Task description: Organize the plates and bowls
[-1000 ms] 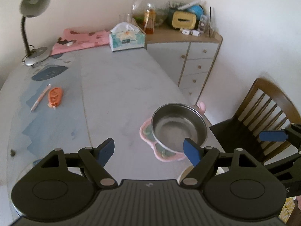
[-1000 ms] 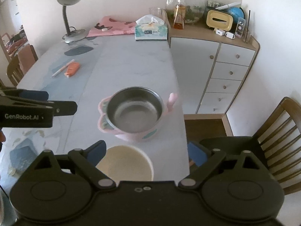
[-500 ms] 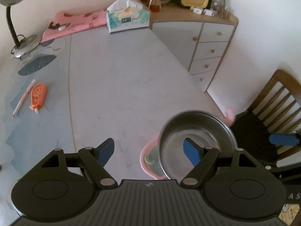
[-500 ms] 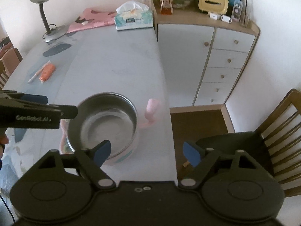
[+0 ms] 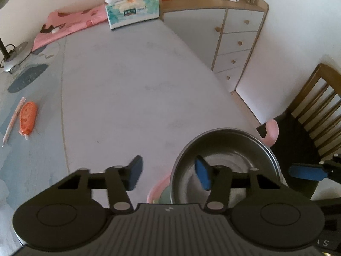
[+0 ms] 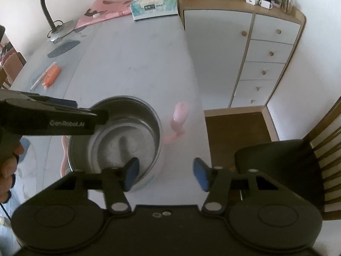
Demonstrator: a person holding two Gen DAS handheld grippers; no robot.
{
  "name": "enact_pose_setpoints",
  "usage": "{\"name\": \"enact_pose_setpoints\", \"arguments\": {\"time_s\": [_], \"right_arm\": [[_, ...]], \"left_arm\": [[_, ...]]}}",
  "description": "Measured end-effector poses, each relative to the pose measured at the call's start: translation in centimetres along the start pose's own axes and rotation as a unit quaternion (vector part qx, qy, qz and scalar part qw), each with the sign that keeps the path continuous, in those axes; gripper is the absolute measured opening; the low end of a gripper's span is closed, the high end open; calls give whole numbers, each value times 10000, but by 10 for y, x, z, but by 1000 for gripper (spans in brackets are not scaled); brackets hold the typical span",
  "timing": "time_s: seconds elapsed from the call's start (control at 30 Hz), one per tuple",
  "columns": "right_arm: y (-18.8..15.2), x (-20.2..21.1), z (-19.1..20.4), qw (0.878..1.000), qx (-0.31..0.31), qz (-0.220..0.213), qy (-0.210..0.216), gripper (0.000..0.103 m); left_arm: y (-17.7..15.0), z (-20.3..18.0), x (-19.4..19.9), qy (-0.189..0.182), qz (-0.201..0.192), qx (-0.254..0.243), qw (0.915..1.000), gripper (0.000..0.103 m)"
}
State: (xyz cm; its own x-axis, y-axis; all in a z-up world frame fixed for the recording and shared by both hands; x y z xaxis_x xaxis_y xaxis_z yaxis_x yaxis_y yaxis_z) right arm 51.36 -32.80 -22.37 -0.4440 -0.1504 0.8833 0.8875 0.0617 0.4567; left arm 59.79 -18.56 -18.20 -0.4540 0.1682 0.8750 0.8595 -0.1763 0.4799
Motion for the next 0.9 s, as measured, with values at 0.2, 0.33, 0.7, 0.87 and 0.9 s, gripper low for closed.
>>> {"name": "enact_pose_setpoints", "arguments": {"time_s": [0.2,0.33,0.7,0.87,0.9], "right_arm": [[4,-2,2,10000,-33,-48,31,34],[4,-4,7,9999,-62,-21,93,22],[7,1,14,9996,-50,-193,-196,9],[9,13,18,9995,-47,-264,-177,8],[8,17,19,9995,-45,-282,-168,8]], "left_arm": [[1,1,-4,-15,41,93,9999,29],[0,-2,-5,14,95,85,9999,22],[-6,-12,6,272,75,-190,9994,13],[-6,-11,20,316,41,-138,9994,10],[-7,-11,24,329,23,-134,9994,9]]}}
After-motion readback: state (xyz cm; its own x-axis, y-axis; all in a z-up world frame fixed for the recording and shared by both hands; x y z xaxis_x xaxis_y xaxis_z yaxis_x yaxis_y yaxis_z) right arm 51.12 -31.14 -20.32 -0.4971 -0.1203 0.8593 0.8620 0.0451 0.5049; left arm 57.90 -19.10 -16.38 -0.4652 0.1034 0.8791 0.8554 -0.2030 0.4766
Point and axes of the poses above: each gripper's, at about its wrist camera, not at the fingertips, and x roughly against the way its jaws point, z to its left, y to its top, the point moved 8 cm from there along -x, roughly the way its jaws point, and after that the axes turned 3 degrees about -y, right-handed, at the moved point
